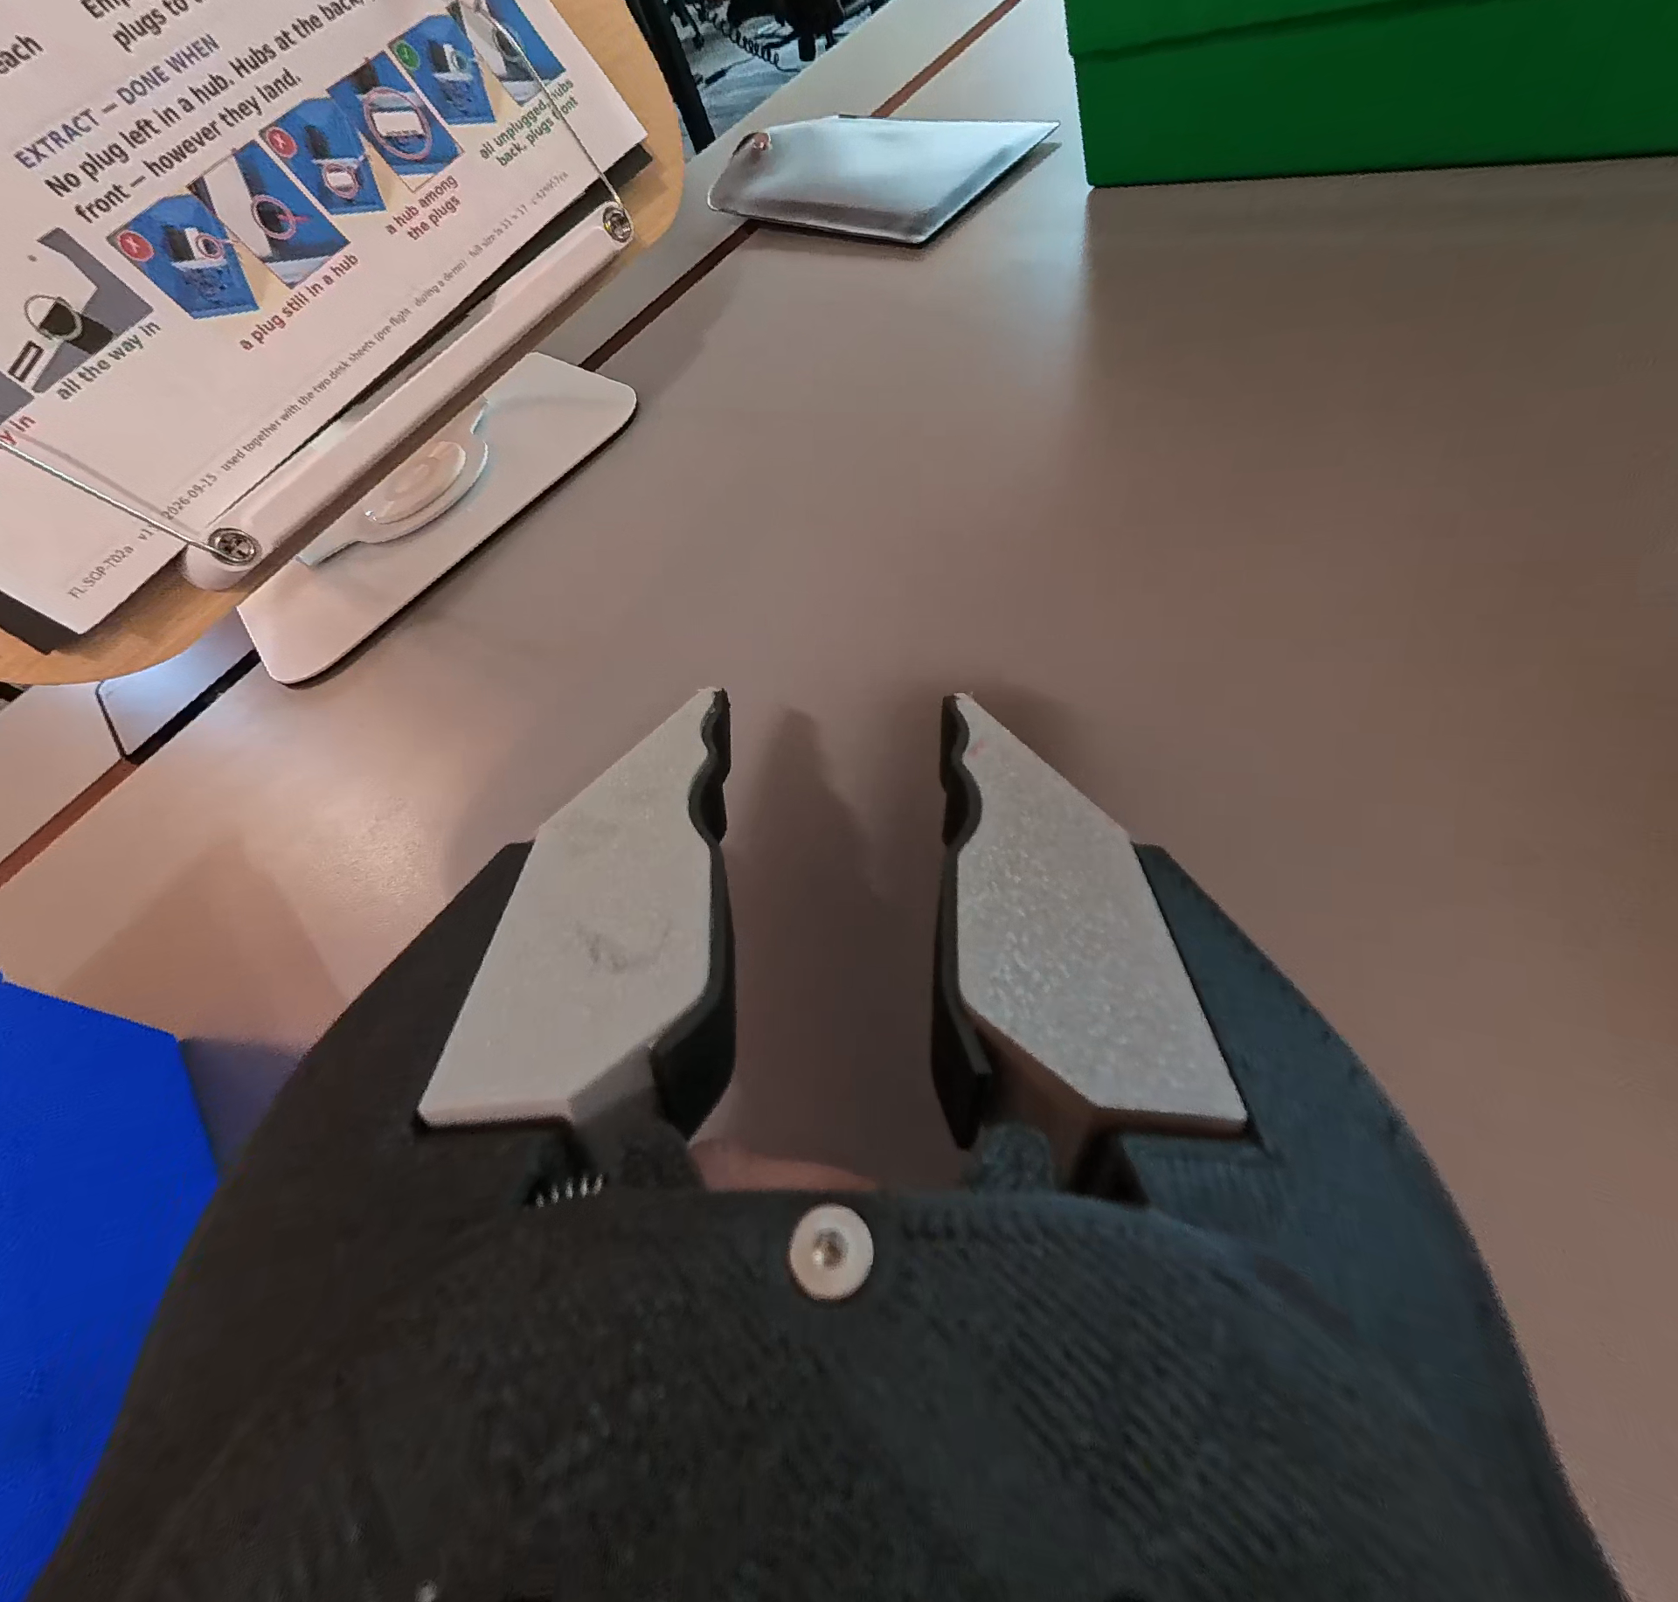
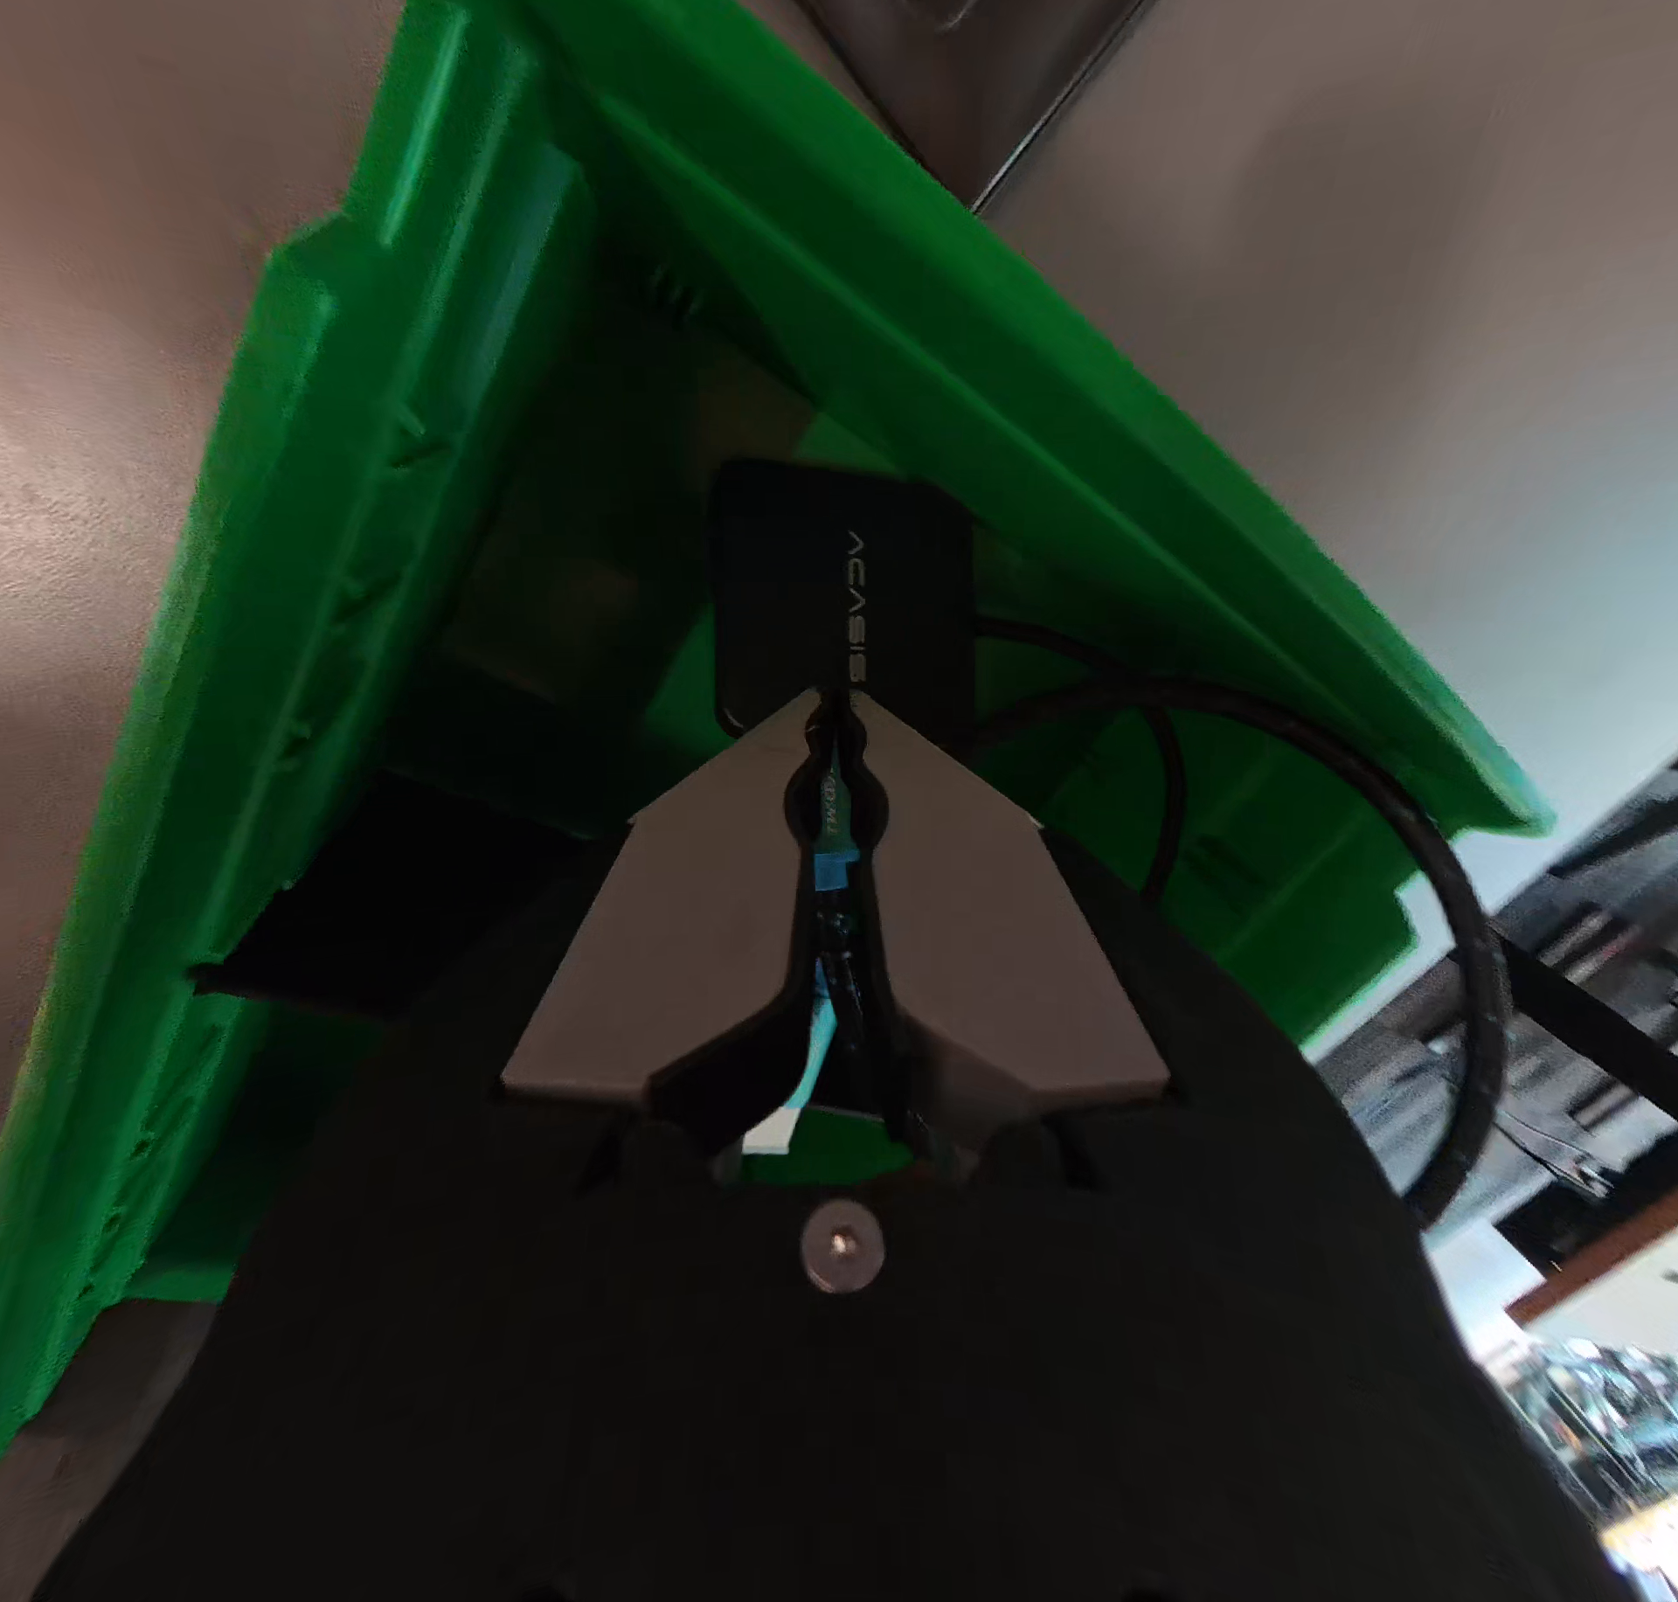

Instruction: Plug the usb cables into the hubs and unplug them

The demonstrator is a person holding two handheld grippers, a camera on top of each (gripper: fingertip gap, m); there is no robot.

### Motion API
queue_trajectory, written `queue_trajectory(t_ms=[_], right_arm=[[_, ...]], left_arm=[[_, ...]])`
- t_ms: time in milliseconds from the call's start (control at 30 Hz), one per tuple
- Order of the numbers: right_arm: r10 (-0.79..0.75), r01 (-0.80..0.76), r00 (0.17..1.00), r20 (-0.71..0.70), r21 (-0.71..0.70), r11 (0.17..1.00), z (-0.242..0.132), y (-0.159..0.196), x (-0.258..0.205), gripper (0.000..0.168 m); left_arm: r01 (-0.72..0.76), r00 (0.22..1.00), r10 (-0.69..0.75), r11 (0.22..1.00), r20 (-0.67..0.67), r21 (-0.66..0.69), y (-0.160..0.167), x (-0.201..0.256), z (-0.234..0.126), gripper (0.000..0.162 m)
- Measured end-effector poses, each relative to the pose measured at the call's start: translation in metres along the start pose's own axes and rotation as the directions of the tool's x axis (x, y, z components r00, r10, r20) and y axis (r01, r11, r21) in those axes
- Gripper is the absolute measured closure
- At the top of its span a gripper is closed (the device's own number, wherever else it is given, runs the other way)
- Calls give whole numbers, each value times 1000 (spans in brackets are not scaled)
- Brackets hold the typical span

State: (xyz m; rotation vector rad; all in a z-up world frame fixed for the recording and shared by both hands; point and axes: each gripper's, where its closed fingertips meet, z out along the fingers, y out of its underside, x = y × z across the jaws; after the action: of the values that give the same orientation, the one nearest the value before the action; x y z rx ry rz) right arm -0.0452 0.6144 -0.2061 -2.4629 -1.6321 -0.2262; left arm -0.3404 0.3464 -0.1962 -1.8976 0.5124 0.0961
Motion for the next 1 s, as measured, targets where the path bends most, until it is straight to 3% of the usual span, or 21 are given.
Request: queue_trajectory(t_ms=[100,200,267,367,433,500,600,700,833,1000], right_arm=[[25,-15,994,-105,96,995,-19,-14,7,168],[120,-72,985,-120,345,936,-66,-36,-4,168],[147,-111,989,-19,568,815,-107,-54,-35,152],[72,-189,981,180,810,555,-164,-73,-99,132],[-27,-261,954,300,868,424,-185,-78,-146,114],[-131,-323,910,393,872,368,-189,-82,-191,100],[-222,-355,867,447,865,354,-172,-98,-245,91],[-230,-275,898,375,886,373,-138,-120,-274,92],[-220,-129,947,234,905,406,-96,-144,-286,92],[-220,-63,959,177,894,444,-69,-146,-293,91]], left_arm=[[-13,1000,13,1000,-1,-5,1,2,0,118],[-4,1000,4,1000,-4,-9,1,1,0,117],[18,1000,-18,1000,-4,-9,2,-1,0,116],[47,999,-47,999,-8,-3,1,-3,-1,116],[57,998,-57,998,-7,1,1,-4,-1,116],[64,998,-64,998,-5,3,1,-5,-2,115],[73,997,-73,997,-5,8,1,-6,-2,114],[88,996,-88,996,3,18,0,-9,-3,112],[94,996,-94,995,-4,16,0,-8,-3,106],[104,994,-105,994,-38,-34,6,-3,0,93]])
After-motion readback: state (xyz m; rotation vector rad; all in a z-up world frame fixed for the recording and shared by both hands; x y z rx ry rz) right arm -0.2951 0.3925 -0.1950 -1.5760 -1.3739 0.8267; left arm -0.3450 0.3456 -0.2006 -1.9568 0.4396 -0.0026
